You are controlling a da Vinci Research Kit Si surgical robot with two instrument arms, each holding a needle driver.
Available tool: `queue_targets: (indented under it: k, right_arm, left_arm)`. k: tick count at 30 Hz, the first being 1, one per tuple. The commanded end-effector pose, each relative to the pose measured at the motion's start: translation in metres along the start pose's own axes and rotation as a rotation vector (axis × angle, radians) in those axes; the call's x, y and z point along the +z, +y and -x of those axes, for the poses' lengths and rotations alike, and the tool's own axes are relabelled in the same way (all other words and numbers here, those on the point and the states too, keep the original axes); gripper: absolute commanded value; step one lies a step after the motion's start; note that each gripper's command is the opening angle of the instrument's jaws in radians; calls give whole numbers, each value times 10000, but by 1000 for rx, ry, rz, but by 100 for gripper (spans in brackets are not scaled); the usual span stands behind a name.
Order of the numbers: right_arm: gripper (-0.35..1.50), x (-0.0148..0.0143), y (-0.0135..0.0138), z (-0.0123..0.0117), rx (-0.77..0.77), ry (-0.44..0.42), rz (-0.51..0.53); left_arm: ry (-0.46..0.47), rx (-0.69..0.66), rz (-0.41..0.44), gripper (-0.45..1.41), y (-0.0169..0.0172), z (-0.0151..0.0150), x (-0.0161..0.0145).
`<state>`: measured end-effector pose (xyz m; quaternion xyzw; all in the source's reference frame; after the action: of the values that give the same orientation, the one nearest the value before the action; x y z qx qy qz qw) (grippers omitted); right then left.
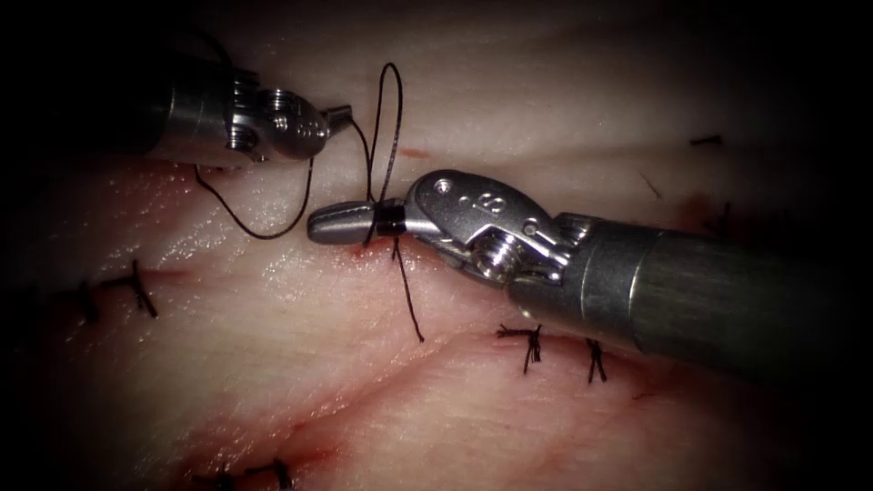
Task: Wound Closure
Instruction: Grasp the suture tail with the wrapped gripper.
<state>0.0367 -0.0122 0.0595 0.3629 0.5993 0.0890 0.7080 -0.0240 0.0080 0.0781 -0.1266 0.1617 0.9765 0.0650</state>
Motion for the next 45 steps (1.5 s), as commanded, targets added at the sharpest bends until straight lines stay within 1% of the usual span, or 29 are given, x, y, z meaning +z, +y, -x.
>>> queue_targets:
  k: [1,7,13,15,17,18,20,21,22,23,25,29,32,34,35,38,41,45]
  right_arm:
    - [-35,7,4,5,-1,-34,-16]
    - [-35,9,-5,25,-33,-195,-73]
    - [-35,0,-10,31,-62,-344,-107]
    - [-32,0,-12,33,-135,-412,-113]
    - [-3,-2,-13,33,-166,-447,-117]
    - [7,-3,-13,34,-184,-463,-120]
    - [39,-5,-13,34,-227,-495,-119]
    - [51,-5,-12,34,-246,-502,-114]
    - [73,-6,-12,35,-272,-508,-107]
    - [86,-5,-11,36,-299,-508,-101]
    - [101,-5,-10,41,-347,-506,-94]
    - [110,1,-9,57,-427,-551,-94]
    - [111,3,-5,71,-480,-572,-96]
    - [111,2,-2,80,-524,-607,-99]
    - [111,3,0,86,-558,-644,-105]
    - [111,3,6,98,-627,-712,-127]
    - [110,4,10,102,-703,-758,-139]
    - [110,5,11,103,-772,-764,-144]
  left_arm:
    - [9,3,-6,-45,-7,-6,4]
    - [27,4,-16,-45,-31,-3,-7]
    - [44,-3,-34,-45,-46,0,-18]
    - [52,-11,-47,-45,-50,0,-24]
    - [54,-13,-49,-45,-52,1,-26]
    - [55,-14,-49,-45,-53,1,-27]
    - [55,-14,-49,-45,-53,2,-29]
    - [55,-14,-49,-45,-52,3,-29]
    - [55,-14,-50,-45,-51,3,-29]
    - [55,-14,-51,-45,-50,3,-29]
    - [53,-15,-55,-45,-47,4,-29]
    - [55,-17,-61,-45,-37,5,-29]
    - [56,-19,-65,-45,-29,7,-31]
    - [58,-19,-66,-45,-25,10,-33]
    - [57,-18,-63,-45,-24,11,-34]
    - [59,-17,-63,-45,-23,15,-36]
    - [61,-15,-62,-45,-22,19,-38]
    - [62,-12,-60,-45,-21,22,-38]
